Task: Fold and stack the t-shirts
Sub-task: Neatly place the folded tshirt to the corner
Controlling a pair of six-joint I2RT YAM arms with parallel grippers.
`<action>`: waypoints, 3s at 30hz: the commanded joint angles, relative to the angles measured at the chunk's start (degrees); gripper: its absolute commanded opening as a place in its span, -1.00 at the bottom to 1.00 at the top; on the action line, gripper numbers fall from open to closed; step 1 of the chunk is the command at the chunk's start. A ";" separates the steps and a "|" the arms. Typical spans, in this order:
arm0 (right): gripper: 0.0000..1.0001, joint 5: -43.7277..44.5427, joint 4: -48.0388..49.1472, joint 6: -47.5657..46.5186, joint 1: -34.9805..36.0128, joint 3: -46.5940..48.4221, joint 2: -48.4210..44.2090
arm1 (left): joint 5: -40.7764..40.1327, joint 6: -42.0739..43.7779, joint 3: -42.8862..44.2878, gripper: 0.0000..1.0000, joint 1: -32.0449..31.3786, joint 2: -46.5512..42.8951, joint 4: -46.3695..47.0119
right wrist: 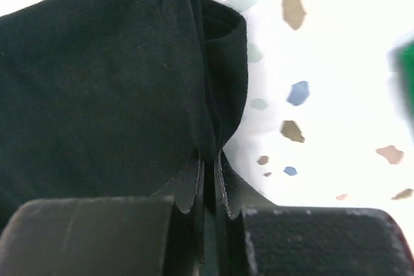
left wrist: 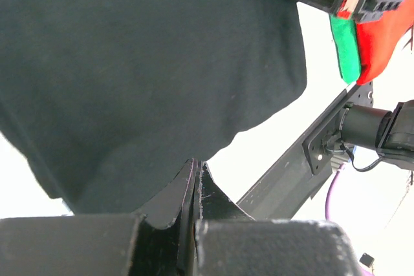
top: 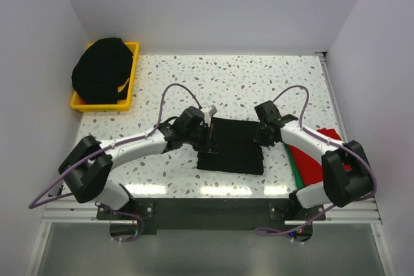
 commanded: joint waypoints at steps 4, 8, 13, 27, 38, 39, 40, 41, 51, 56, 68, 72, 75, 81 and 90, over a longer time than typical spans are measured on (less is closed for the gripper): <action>-1.00 8.60 -9.43 2.33 -0.04 10.88 4.45 | 0.43 1.88 2.60 -1.00 0.86 -1.56 -1.42; -1.00 13.27 -17.93 3.57 -0.21 20.90 11.22 | 0.60 2.32 3.30 -1.00 1.03 -1.29 -2.12; -1.00 20.55 -27.88 7.51 -1.69 35.21 18.25 | 0.60 2.85 4.19 -1.00 1.30 -1.47 -3.26; -1.00 19.51 -45.64 13.40 -18.83 50.02 16.25 | 1.75 2.85 5.94 -1.00 1.39 -0.59 -3.79; -1.00 20.39 -48.90 13.67 -24.29 46.51 5.35 | 2.36 2.58 6.56 -1.00 1.39 -0.50 -3.97; -1.00 20.74 -48.90 13.59 -26.29 46.15 4.38 | 2.45 2.67 6.65 -1.00 1.47 -0.50 -4.06; -1.00 21.26 -48.90 13.50 -26.66 45.45 2.81 | 2.36 2.50 6.73 -1.00 1.39 -0.59 -4.06; -1.00 21.36 -48.99 13.15 -27.01 45.10 1.92 | 2.36 2.50 6.82 -1.00 1.39 -0.50 -4.15; -1.00 19.69 -46.79 7.09 -34.04 45.79 0.68 | 2.80 2.41 7.96 -1.00 0.95 0.90 -4.94; -1.00 18.64 -46.00 4.54 -35.72 48.35 0.86 | 2.45 2.67 8.75 -1.00 0.95 1.26 -5.55; -1.00 16.52 -46.26 2.69 -35.81 54.85 1.12 | 2.71 2.67 9.11 -1.00 0.86 2.49 -5.20; -1.00 16.44 -46.62 2.69 -35.81 54.42 0.16 | 2.80 2.67 9.11 -1.00 0.77 2.75 -5.20; -1.00 16.17 -47.23 2.69 -35.81 53.28 -0.72 | 2.89 2.67 9.02 -1.00 0.77 2.84 -5.03; -1.00 17.14 -49.16 3.74 -35.89 51.17 -4.58 | 3.77 2.50 9.02 -1.00 0.42 3.98 -4.15; -1.00 19.25 -51.62 5.06 -35.89 44.49 -10.82 | 4.82 3.11 9.28 -1.00 -0.46 5.82 -3.62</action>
